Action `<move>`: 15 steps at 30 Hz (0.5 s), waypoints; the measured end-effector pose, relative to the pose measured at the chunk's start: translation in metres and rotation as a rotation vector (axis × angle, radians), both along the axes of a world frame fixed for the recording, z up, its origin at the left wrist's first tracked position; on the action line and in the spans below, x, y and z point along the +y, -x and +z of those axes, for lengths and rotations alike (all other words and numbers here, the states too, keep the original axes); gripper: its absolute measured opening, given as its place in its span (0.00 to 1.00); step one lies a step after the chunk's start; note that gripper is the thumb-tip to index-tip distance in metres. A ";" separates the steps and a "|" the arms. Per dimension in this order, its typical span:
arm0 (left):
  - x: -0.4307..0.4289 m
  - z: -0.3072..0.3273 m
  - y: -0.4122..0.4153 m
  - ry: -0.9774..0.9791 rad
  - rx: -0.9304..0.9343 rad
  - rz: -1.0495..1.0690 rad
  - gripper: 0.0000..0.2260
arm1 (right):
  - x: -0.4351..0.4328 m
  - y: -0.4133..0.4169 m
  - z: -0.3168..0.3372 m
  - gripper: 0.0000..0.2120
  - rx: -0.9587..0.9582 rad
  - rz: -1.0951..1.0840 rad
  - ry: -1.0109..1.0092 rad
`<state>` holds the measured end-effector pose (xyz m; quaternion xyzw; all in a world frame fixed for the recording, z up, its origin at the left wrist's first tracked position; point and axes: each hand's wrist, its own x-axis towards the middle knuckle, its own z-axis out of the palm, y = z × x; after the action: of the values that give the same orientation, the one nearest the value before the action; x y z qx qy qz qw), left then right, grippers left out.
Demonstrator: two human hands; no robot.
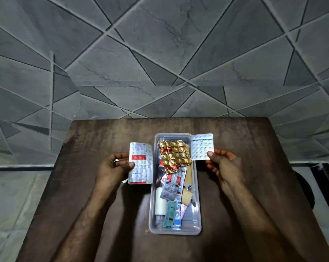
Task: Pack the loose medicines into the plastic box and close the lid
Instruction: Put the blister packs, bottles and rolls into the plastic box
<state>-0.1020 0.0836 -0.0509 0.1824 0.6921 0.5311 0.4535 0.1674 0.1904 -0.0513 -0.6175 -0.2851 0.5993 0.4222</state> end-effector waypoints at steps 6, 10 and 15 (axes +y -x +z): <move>-0.029 -0.002 -0.037 0.057 -0.119 -0.104 0.11 | -0.047 0.003 -0.003 0.06 0.008 0.090 0.047; -0.043 -0.004 -0.051 0.086 -0.114 -0.152 0.10 | -0.072 0.004 -0.010 0.06 0.039 0.115 0.085; -0.053 -0.008 -0.060 0.124 -0.108 -0.173 0.10 | -0.093 0.003 -0.020 0.06 0.033 0.139 0.120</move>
<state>-0.0416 0.0307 -0.0586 0.1843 0.6799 0.4551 0.5447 0.1643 0.0972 -0.0710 -0.6106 -0.2839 0.6530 0.3466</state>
